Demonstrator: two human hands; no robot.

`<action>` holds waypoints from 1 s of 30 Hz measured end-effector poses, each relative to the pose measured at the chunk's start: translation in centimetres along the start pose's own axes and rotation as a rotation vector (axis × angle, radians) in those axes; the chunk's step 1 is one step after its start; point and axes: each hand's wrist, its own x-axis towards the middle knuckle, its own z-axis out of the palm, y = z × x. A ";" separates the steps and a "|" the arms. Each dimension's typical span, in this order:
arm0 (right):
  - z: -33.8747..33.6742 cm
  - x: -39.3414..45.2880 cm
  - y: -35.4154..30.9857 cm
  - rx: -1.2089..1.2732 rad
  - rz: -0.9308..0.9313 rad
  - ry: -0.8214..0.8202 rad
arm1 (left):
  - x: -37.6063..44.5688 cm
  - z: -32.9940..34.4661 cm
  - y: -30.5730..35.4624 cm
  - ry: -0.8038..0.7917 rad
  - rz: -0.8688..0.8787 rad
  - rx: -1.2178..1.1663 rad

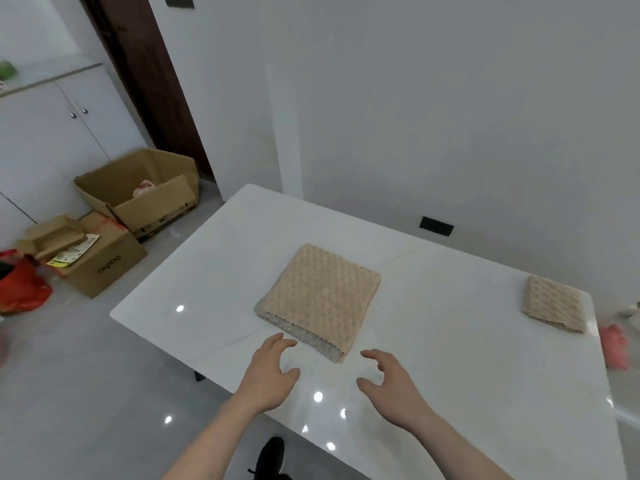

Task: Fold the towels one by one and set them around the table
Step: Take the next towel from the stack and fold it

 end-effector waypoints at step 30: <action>10.6 3.3 -8.2 0.153 0.308 0.385 | 18.5 -7.9 -5.8 -0.167 0.553 0.405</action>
